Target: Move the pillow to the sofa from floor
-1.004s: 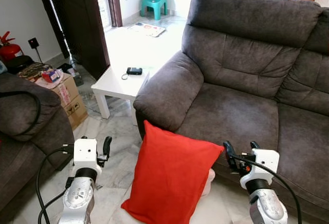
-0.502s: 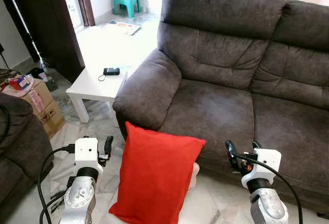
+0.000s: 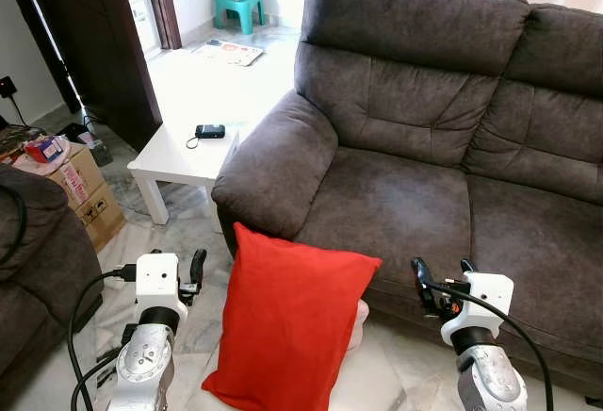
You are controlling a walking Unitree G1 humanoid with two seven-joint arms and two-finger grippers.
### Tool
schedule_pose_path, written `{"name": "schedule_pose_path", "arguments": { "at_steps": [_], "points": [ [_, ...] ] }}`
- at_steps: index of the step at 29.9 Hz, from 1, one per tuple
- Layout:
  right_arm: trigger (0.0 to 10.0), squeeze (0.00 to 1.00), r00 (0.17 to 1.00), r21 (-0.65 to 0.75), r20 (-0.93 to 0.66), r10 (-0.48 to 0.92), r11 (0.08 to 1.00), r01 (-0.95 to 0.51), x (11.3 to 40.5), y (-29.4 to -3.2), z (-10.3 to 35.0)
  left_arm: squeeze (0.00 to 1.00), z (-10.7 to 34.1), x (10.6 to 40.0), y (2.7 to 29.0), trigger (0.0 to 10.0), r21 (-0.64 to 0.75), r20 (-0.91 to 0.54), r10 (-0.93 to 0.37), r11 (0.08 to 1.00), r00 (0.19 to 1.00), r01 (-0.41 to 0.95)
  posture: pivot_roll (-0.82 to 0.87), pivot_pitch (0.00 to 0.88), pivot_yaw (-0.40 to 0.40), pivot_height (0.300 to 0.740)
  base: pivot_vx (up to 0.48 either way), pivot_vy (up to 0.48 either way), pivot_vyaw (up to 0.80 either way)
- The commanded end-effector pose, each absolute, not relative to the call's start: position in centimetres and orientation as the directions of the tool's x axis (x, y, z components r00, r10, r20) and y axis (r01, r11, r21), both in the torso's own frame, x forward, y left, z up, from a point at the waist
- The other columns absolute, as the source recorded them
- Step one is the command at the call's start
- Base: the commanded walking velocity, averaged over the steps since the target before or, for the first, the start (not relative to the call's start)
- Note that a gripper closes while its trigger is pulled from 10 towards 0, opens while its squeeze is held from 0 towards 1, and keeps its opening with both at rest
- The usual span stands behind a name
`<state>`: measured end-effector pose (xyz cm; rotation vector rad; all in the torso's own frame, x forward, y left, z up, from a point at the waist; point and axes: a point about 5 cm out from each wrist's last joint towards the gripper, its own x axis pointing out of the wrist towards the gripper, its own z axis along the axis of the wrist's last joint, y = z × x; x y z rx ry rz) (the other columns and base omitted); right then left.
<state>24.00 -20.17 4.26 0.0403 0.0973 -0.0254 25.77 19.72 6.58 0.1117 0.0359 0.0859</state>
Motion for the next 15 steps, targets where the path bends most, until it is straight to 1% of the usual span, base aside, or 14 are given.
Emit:
{"name": "schedule_pose_path", "arguments": {
  "at_steps": [1,4,7,11,15],
  "points": [
    [10.0,0.00,0.995,0.016,-0.101,-0.008,1.000,0.010,24.17,-20.08,4.33,0.00,6.43,25.73,19.62,10.0,0.129,-0.037,0.076,0.989,0.996,-0.071,-0.03,0.000,-0.050,0.740,0.315,0.000,0.00],
    [10.0,0.00,0.995,0.005,-0.101,0.002,1.000,-0.002,24.14,-19.94,4.32,0.00,6.39,25.75,19.61,10.0,0.133,-0.039,0.078,0.988,0.996,-0.072,-0.03,0.000,-0.050,0.740,0.247,0.000,0.80],
    [10.0,0.00,0.994,0.022,-0.107,0.001,1.000,0.001,24.07,-19.90,4.15,0.00,6.39,25.75,19.76,10.0,0.123,-0.036,0.093,0.989,0.995,-0.088,-0.03,0.000,-0.050,0.740,0.000,0.000,0.73],
    [10.0,0.00,0.994,0.046,-0.106,-0.009,0.999,0.013,24.01,-20.03,4.08,0.00,6.43,25.77,19.83,10.0,0.124,-0.036,0.095,0.988,0.995,-0.090,-0.03,0.000,-0.051,0.740,0.000,0.000,0.00],
    [10.0,0.00,0.995,0.042,-0.099,-0.010,0.999,0.014,24.08,-20.15,4.29,0.00,6.43,25.78,19.85,10.0,0.124,-0.034,0.097,0.988,0.995,-0.092,-0.03,0.000,-0.051,0.740,0.000,0.000,0.00]
  ]
}}
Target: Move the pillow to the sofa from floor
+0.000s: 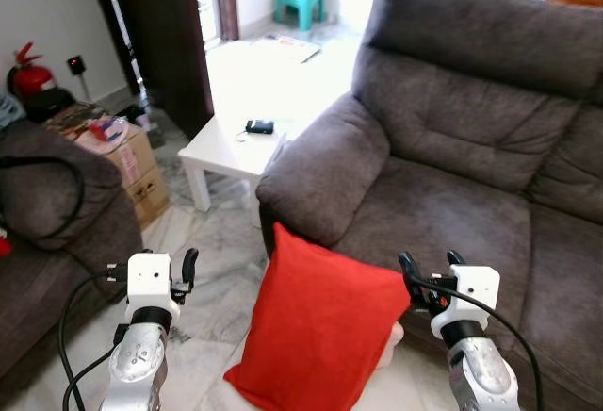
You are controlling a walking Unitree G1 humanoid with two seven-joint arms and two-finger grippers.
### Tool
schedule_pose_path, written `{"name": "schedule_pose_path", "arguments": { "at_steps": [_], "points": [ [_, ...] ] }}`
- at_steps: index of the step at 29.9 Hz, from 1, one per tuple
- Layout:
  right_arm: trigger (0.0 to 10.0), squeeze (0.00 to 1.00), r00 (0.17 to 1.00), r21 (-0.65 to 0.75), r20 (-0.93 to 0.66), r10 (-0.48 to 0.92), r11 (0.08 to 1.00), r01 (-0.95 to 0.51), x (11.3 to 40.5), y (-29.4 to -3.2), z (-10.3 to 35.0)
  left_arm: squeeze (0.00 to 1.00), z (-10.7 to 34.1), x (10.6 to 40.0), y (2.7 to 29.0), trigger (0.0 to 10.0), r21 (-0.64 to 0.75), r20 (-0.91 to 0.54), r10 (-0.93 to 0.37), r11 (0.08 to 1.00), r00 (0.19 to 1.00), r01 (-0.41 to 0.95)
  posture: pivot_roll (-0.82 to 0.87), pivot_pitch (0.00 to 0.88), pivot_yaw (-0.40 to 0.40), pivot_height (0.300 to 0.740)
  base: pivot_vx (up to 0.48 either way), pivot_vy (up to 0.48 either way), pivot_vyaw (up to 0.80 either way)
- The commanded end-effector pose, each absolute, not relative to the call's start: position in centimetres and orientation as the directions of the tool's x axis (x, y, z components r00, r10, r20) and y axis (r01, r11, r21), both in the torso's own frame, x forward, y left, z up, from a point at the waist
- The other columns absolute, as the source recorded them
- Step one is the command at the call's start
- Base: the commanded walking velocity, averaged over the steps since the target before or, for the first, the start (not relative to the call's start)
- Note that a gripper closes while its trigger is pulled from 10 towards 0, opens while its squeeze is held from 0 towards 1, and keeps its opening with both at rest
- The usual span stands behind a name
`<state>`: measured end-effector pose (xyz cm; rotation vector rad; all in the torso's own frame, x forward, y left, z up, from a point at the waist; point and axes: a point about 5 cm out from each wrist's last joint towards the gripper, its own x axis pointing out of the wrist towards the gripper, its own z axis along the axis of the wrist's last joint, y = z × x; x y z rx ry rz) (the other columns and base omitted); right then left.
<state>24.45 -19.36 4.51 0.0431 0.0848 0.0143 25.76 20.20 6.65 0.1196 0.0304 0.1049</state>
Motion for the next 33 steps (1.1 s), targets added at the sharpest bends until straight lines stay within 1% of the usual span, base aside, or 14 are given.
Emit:
{"name": "schedule_pose_path", "arguments": {
  "at_steps": [1,4,8,12,14,29,33],
  "points": [
    [10.0,0.00,0.995,0.044,-0.095,-0.008,0.999,0.013,24.13,-20.15,4.37,0.00,6.40,25.79,19.84,10.0,0.125,-0.035,0.096,0.988,0.995,-0.091,-0.03,0.000,-0.050,0.740,0.000,0.000,0.00],
    [10.0,0.00,0.996,0.044,-0.093,-0.004,0.999,0.008,24.20,-20.08,4.42,0.00,6.38,25.81,19.67,10.0,0.127,-0.035,0.090,0.988,0.995,-0.085,-0.03,0.000,-0.050,0.740,0.000,0.000,0.00],
    [10.0,0.00,0.996,0.009,-0.088,0.015,1.000,-0.014,24.25,-19.87,4.58,0.00,6.43,25.87,19.56,10.0,0.141,-0.032,0.080,0.987,0.996,-0.075,-0.03,0.000,-0.049,0.740,0.000,0.000,0.00],
    [10.0,0.00,0.996,0.011,-0.085,0.019,1.000,-0.018,24.20,-19.81,4.67,0.00,6.42,25.91,19.56,10.0,0.141,-0.031,0.081,0.987,0.996,-0.075,-0.04,0.000,-0.050,0.740,0.000,-0.375,0.73],
    [10.0,0.00,0.997,0.037,-0.082,0.014,0.999,-0.011,24.17,-19.83,4.64,0.00,6.42,25.92,19.55,10.0,0.141,-0.031,0.081,0.987,0.996,-0.076,-0.04,0.000,-0.050,0.740,0.000,-0.386,0.00],
    [10.0,0.00,0.996,0.010,-0.088,0.021,1.000,-0.021,24.13,-19.85,4.63,0.00,6.35,25.89,19.60,10.0,0.143,-0.032,0.084,0.987,0.996,-0.079,-0.03,0.000,-0.053,0.740,0.000,-0.386,0.00],
    [10.0,0.00,0.996,0.033,-0.089,0.016,0.999,-0.013,24.17,-19.82,4.64,0.00,6.29,25.92,19.64,10.0,0.134,-0.034,0.090,0.987,0.995,-0.085,-0.03,0.000,-0.053,0.740,0.000,0.000,0.00]
  ]
}}
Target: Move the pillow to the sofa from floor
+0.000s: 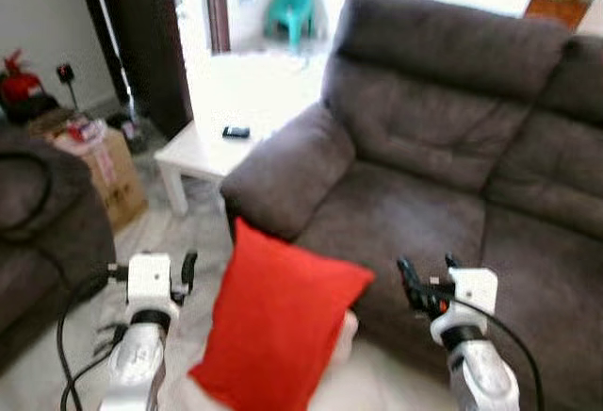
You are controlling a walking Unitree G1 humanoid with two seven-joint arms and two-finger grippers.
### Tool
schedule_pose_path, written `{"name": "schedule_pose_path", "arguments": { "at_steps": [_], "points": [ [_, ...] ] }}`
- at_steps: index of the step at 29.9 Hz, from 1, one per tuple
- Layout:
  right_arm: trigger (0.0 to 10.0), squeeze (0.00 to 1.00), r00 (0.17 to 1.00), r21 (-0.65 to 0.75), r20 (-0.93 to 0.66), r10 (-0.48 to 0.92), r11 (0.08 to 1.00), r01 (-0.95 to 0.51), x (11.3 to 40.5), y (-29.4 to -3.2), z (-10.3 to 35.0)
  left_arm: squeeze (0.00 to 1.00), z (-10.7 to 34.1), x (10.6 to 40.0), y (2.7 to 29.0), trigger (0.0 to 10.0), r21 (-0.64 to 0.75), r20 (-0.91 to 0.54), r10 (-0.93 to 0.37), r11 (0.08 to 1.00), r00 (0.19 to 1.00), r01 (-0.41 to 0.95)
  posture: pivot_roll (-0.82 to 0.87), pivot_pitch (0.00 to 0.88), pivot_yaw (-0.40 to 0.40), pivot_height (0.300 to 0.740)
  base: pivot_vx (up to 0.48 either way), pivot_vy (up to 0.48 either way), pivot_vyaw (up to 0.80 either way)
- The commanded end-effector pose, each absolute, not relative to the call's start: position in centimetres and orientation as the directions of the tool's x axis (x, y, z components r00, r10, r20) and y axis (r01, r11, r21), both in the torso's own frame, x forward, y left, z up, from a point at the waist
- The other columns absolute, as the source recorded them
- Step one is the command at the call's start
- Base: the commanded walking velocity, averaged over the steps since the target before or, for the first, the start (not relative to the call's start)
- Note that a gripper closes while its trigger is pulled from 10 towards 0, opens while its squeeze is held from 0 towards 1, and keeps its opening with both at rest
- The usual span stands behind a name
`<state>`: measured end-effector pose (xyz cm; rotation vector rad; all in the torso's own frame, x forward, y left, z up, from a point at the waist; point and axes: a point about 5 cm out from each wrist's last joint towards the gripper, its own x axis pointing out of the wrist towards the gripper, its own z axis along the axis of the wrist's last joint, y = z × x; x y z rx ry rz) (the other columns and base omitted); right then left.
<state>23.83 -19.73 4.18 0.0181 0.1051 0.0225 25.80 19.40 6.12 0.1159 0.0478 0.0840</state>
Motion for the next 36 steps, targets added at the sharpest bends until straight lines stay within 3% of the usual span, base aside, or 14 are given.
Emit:
{"name": "schedule_pose_path", "arguments": {
  "at_steps": [1,25,36],
  "points": [
    [10.0,0.00,0.996,0.036,-0.089,0.014,0.999,-0.011,24.18,-19.82,4.63,0.00,6.30,25.93,19.66,10.0,0.135,-0.034,0.091,0.987,0.995,-0.085,-0.03,0.000,-0.053,0.740,0.000,0.000,0.00],
    [10.0,0.00,0.994,0.018,-0.100,0.045,0.999,-0.044,24.16,-19.47,4.25,0.00,6.34,25.99,19.63,10.0,0.109,-0.031,0.092,0.990,0.995,-0.088,-0.03,0.000,-0.053,0.740,0.000,0.000,0.00],
    [10.0,0.00,0.993,0.033,-0.102,0.054,0.998,-0.051,24.11,-19.30,4.14,0.00,6.28,25.98,19.70,10.0,0.106,-0.032,0.097,0.990,0.995,-0.093,-0.03,0.000,-0.053,0.740,0.000,0.000,0.55]
  ]
}}
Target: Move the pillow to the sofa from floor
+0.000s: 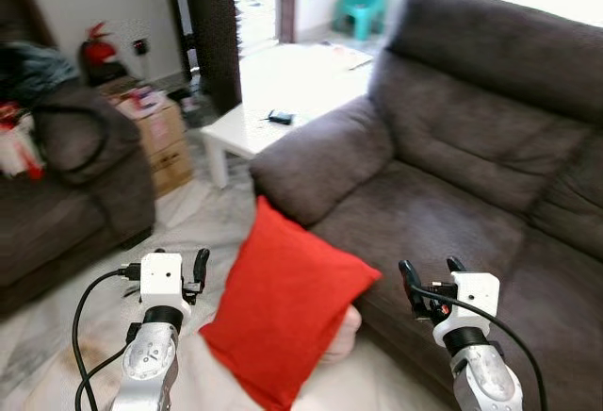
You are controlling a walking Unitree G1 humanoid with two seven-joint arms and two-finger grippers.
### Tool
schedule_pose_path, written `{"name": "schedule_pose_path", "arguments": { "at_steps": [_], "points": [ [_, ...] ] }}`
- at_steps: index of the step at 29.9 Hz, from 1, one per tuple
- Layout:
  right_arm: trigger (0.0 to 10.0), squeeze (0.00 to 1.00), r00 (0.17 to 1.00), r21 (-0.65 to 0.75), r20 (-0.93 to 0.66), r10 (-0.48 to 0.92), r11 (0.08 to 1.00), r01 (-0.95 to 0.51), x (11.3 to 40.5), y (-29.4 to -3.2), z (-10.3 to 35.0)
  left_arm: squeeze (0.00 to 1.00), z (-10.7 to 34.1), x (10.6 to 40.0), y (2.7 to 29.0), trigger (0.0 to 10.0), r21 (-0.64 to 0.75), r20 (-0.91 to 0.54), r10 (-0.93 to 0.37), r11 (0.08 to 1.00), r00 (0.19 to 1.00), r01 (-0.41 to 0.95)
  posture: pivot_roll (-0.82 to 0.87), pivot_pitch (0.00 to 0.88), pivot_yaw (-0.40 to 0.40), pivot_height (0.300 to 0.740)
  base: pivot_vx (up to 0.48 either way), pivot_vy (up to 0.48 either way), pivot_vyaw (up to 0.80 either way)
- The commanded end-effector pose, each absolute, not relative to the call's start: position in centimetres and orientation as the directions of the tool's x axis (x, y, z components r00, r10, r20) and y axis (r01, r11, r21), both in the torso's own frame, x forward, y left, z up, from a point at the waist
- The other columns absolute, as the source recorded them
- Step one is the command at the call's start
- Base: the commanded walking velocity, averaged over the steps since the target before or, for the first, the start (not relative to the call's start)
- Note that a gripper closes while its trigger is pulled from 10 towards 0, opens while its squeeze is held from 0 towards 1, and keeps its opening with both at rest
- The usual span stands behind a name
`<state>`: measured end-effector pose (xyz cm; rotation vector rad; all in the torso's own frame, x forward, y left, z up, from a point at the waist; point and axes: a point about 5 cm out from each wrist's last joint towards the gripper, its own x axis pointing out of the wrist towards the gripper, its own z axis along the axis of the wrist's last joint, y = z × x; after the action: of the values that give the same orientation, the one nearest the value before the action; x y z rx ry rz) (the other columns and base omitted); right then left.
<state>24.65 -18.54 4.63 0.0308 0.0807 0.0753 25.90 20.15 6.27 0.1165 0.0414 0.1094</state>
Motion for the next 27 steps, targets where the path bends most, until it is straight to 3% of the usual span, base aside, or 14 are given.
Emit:
{"name": "schedule_pose_path", "arguments": {
  "at_steps": [1,14,27],
  "points": [
    [10.0,0.00,0.994,0.048,-0.103,0.047,0.998,-0.042,24.11,-19.42,4.14,0.00,6.29,25.99,19.70,10.0,0.105,-0.031,0.097,0.990,0.995,-0.093,-0.03,0.000,-0.053,0.740,0.000,0.000,0.00],
    [10.0,0.00,0.994,0.051,-0.102,0.048,0.998,-0.043,24.17,-19.59,4.19,0.00,6.32,26.05,19.68,10.0,0.106,-0.029,0.098,0.990,0.995,-0.094,-0.03,0.000,-0.054,0.740,0.000,0.000,0.00],
    [10.0,0.00,0.993,0.052,-0.102,0.052,0.998,-0.046,24.16,-19.51,4.18,0.00,6.34,26.07,19.77,10.0,0.109,-0.029,0.100,0.989,0.995,-0.097,-0.03,0.000,-0.052,0.740,0.266,0.000,0.00]
  ]
}}
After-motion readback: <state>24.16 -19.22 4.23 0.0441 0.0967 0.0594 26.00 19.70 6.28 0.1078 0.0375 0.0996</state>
